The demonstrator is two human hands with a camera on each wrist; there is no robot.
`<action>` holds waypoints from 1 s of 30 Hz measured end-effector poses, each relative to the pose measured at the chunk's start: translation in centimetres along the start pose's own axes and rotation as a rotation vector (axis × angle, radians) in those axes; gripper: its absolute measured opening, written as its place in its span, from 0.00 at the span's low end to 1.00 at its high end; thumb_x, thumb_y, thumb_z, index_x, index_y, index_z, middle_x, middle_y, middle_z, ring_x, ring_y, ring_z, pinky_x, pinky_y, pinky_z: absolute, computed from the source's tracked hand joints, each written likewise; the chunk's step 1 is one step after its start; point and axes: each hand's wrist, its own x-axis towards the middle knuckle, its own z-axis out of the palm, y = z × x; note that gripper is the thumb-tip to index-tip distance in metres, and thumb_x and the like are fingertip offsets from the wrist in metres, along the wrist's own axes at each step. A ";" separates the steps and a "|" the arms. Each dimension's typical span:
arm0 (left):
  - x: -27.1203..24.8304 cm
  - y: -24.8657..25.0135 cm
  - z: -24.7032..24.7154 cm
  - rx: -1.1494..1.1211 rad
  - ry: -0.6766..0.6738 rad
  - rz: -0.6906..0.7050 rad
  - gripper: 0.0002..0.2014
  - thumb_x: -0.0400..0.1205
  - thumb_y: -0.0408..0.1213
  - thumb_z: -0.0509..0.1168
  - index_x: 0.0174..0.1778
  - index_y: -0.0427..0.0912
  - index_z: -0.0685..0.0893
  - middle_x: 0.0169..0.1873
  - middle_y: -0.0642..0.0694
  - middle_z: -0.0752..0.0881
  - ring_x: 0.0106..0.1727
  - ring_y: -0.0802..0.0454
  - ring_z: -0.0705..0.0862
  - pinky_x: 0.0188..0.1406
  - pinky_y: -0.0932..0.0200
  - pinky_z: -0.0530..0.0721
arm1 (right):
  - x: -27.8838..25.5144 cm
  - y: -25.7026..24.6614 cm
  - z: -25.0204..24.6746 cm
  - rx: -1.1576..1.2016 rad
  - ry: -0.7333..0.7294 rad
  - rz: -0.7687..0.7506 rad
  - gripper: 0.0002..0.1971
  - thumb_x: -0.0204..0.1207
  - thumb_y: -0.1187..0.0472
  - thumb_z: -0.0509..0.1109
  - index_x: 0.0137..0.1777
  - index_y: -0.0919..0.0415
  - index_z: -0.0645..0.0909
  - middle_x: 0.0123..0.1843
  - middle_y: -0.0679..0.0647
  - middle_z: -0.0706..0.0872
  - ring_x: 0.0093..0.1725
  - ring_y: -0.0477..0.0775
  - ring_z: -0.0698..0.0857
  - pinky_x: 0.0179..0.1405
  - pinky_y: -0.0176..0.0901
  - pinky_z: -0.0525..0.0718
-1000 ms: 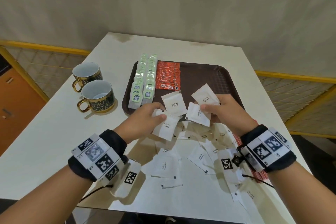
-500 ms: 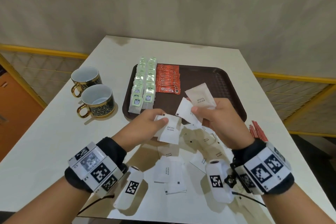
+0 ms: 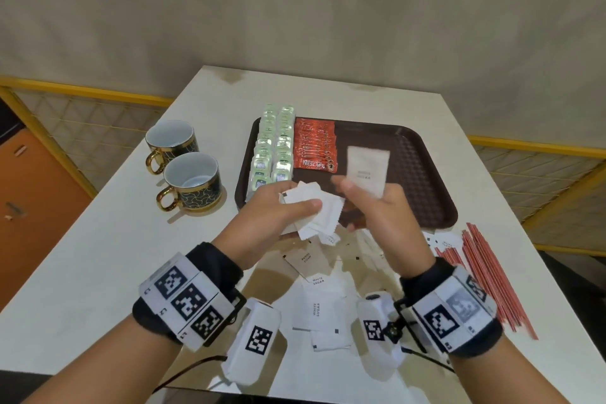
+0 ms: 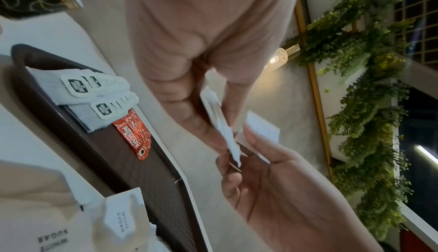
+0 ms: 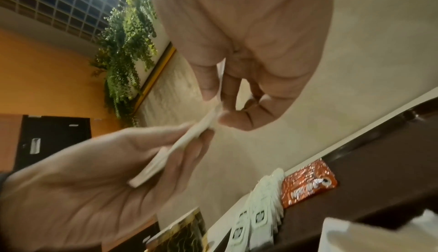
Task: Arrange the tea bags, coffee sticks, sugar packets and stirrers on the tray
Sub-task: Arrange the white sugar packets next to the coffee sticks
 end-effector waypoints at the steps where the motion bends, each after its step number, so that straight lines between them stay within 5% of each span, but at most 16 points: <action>1: 0.1 0.0 -0.4 -0.019 0.023 -0.021 0.11 0.80 0.33 0.71 0.57 0.45 0.84 0.53 0.43 0.91 0.55 0.46 0.90 0.54 0.48 0.89 | 0.3 -0.4 -0.4 -0.034 0.022 -0.019 0.11 0.82 0.59 0.68 0.55 0.65 0.87 0.50 0.70 0.87 0.37 0.50 0.83 0.29 0.43 0.82; 4: 0.1 -0.1 -1.1 -0.069 0.067 -0.046 0.11 0.82 0.32 0.69 0.60 0.42 0.80 0.56 0.40 0.90 0.55 0.45 0.89 0.55 0.48 0.88 | 1.1 -0.7 -0.9 -0.353 -0.003 -0.168 0.10 0.84 0.61 0.63 0.51 0.66 0.85 0.46 0.65 0.87 0.35 0.50 0.80 0.34 0.53 0.79; 6: 0.1 0.1 -0.7 -0.100 0.038 -0.023 0.12 0.84 0.29 0.64 0.64 0.36 0.81 0.55 0.37 0.89 0.51 0.45 0.89 0.49 0.50 0.88 | 1.2 -1.0 0.0 -0.717 -0.142 -0.273 0.15 0.84 0.63 0.59 0.67 0.60 0.80 0.45 0.58 0.85 0.40 0.57 0.83 0.40 0.53 0.81; 8: 0.1 0.5 -0.1 -0.182 0.025 -0.012 0.12 0.87 0.31 0.57 0.61 0.36 0.84 0.55 0.34 0.89 0.48 0.44 0.89 0.44 0.51 0.89 | 1.1 -0.9 1.4 -1.121 -0.245 -0.330 0.26 0.84 0.64 0.57 0.82 0.57 0.62 0.52 0.55 0.83 0.49 0.60 0.83 0.41 0.53 0.81; 12: 0.4 1.1 -0.5 -0.500 -0.078 -0.126 0.31 0.86 0.63 0.46 0.58 0.44 0.87 0.55 0.38 0.90 0.48 0.45 0.91 0.48 0.50 0.90 | 0.6 -0.8 2.8 -1.505 -0.208 -0.447 0.34 0.82 0.64 0.56 0.85 0.63 0.46 0.62 0.54 0.79 0.57 0.57 0.79 0.24 0.44 0.63; 14: 0.4 0.9 -0.8 -0.411 -0.098 -0.138 0.31 0.82 0.66 0.50 0.56 0.45 0.88 0.55 0.39 0.90 0.51 0.46 0.90 0.54 0.50 0.88 | 0.7 -0.2 3.1 -1.555 -0.249 -0.469 0.34 0.83 0.65 0.55 0.85 0.65 0.45 0.64 0.55 0.77 0.58 0.57 0.78 0.23 0.44 0.60; 17: 0.4 0.1 -1.3 -0.199 -0.007 -0.129 0.12 0.84 0.44 0.66 0.56 0.41 0.87 0.49 0.40 0.91 0.44 0.51 0.91 0.40 0.58 0.89 | 1.1 -0.7 2.7 -1.416 -0.460 -0.359 0.34 0.82 0.65 0.55 0.86 0.63 0.45 0.66 0.56 0.73 0.60 0.58 0.76 0.37 0.50 0.76; 20: 0.1 -0.9 -2.8 -0.180 0.054 -0.163 0.10 0.83 0.30 0.67 0.59 0.36 0.85 0.46 0.41 0.92 0.40 0.52 0.90 0.30 0.64 0.86 | 1.4 -0.9 1.3 -1.314 -0.482 -0.243 0.28 0.81 0.63 0.56 0.82 0.60 0.58 0.65 0.56 0.73 0.61 0.60 0.76 0.50 0.57 0.81; 23: -0.6 -0.7 -4.7 -0.182 0.140 -0.165 0.08 0.82 0.30 0.67 0.56 0.34 0.84 0.43 0.40 0.92 0.36 0.52 0.90 0.28 0.64 0.86 | 0.7 1.1 1.0 -1.438 -0.520 -0.200 0.15 0.82 0.62 0.56 0.65 0.62 0.74 0.56 0.55 0.72 0.54 0.60 0.78 0.42 0.52 0.80; 27: -1.3 0.5 -6.4 -0.238 0.182 -0.112 0.08 0.81 0.31 0.68 0.55 0.38 0.83 0.40 0.44 0.93 0.37 0.52 0.91 0.31 0.62 0.89 | -1.0 4.8 1.5 -1.576 -0.696 -0.195 0.09 0.83 0.64 0.57 0.59 0.66 0.74 0.61 0.60 0.71 0.51 0.60 0.74 0.37 0.49 0.72; 30: -1.7 1.6 -6.6 -0.382 0.207 -0.108 0.05 0.81 0.29 0.67 0.52 0.37 0.83 0.41 0.42 0.93 0.38 0.50 0.92 0.36 0.58 0.90 | -1.5 4.5 1.5 -1.444 -0.772 -0.199 0.07 0.83 0.64 0.56 0.50 0.63 0.76 0.55 0.56 0.72 0.45 0.57 0.70 0.40 0.49 0.75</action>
